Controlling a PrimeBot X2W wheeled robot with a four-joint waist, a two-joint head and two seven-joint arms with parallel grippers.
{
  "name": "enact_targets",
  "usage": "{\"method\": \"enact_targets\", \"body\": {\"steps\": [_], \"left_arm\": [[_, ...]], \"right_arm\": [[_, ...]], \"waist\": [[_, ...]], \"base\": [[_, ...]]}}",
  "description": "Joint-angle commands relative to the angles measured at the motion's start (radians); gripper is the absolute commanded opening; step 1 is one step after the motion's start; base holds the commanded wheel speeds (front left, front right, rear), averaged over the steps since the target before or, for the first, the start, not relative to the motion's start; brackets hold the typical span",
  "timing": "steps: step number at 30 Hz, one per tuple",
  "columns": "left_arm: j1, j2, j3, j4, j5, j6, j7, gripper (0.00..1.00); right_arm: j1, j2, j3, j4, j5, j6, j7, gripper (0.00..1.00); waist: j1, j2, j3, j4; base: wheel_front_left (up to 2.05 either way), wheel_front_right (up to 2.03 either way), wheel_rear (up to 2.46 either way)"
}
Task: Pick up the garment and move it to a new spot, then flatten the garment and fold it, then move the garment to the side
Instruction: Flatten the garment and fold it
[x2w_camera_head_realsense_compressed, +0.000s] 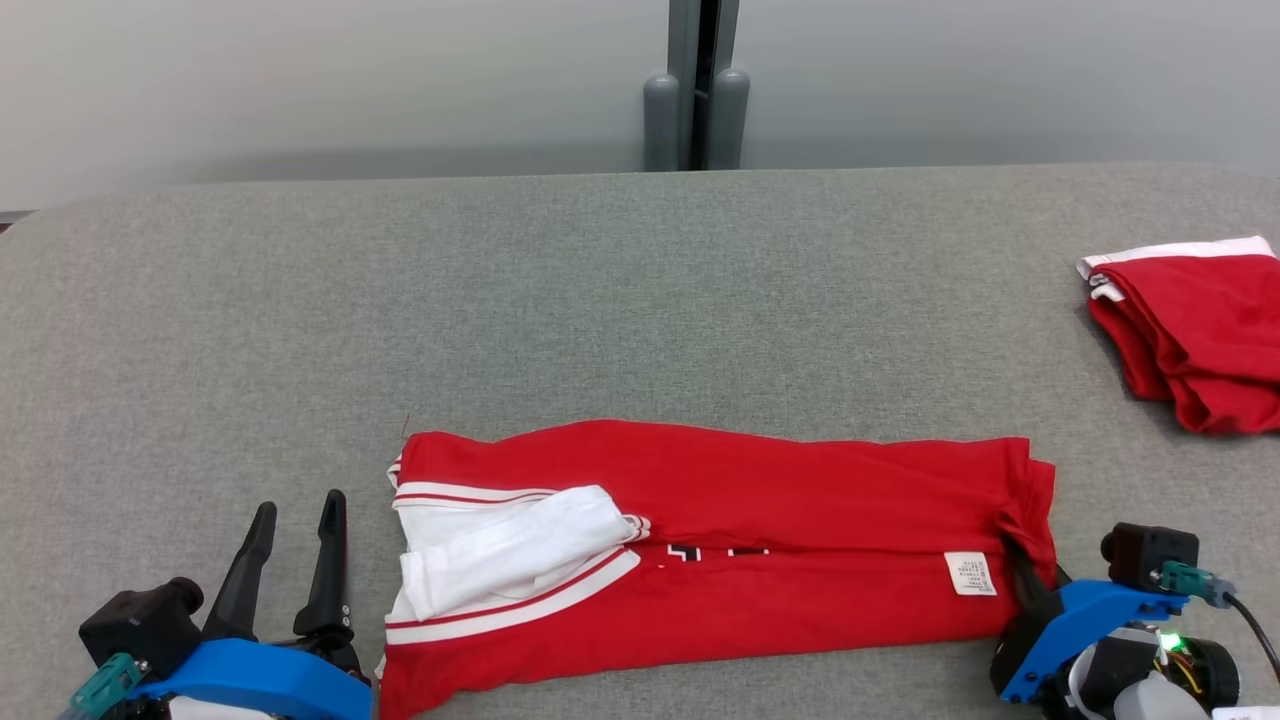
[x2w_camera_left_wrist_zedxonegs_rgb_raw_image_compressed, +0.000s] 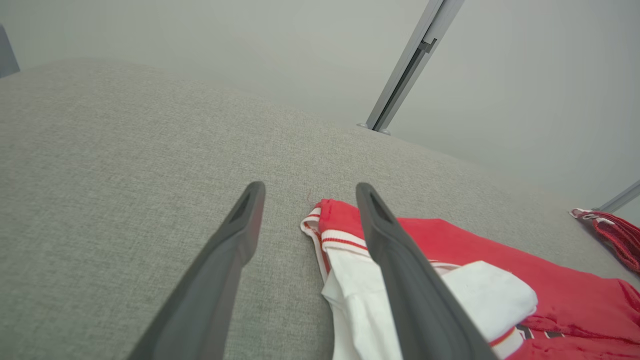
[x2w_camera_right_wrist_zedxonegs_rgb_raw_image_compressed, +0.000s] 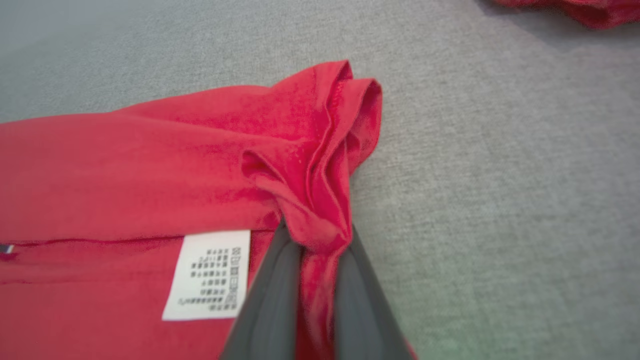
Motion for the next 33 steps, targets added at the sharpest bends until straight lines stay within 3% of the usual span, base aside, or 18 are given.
{"method": "enact_targets", "body": {"steps": [1,7,12,14,19,24,33], "left_arm": [[0.0,-0.004,0.008,0.0,-0.004,-0.004,-0.004,1.0],[0.001,-0.01,0.007,-0.003,0.0,-0.009,-0.005,1.0],[0.005,-0.016,0.009,0.002,0.005,-0.011,-0.006,1.0],[0.007,-0.018,0.009,0.005,0.007,-0.013,-0.007,1.0],[0.004,-0.021,-0.001,0.015,0.01,-0.016,-0.005,1.0],[-0.006,-0.024,-0.014,0.023,0.014,-0.018,0.002,1.0],[-0.018,-0.039,-0.027,0.038,0.015,-0.026,0.004,1.0]], "right_arm": [[-0.003,-0.002,-0.011,0.015,-0.007,-0.001,-0.001,0.0],[-0.018,-0.031,-0.133,-0.033,-0.047,-0.001,-0.009,0.0],[0.021,-0.036,-0.232,-0.151,-0.038,0.0,0.017,0.0],[0.035,-0.024,-0.219,-0.195,-0.02,0.0,0.034,0.0],[0.055,-0.005,-0.073,-0.309,0.027,0.0,0.071,0.0],[0.036,0.001,0.163,-0.378,0.126,0.0,0.088,0.0],[-0.082,-0.002,0.527,-0.289,0.28,0.0,0.066,0.0]], "waist": [[0.0,0.0,-0.003,-0.005],[0.0,0.0,-0.011,-0.025],[0.0,0.0,-0.015,-0.037],[0.0,0.0,-0.019,-0.04],[0.0,0.0,-0.029,-0.038],[0.0,0.0,-0.039,-0.023],[0.0,0.0,-0.051,0.031]], "base": [[0.0,0.0,0.0],[0.0,0.0,0.0],[0.0,0.0,0.0],[0.0,0.0,0.0],[0.0,0.0,0.0],[0.0,0.0,0.0],[0.0,0.0,0.0]]}}
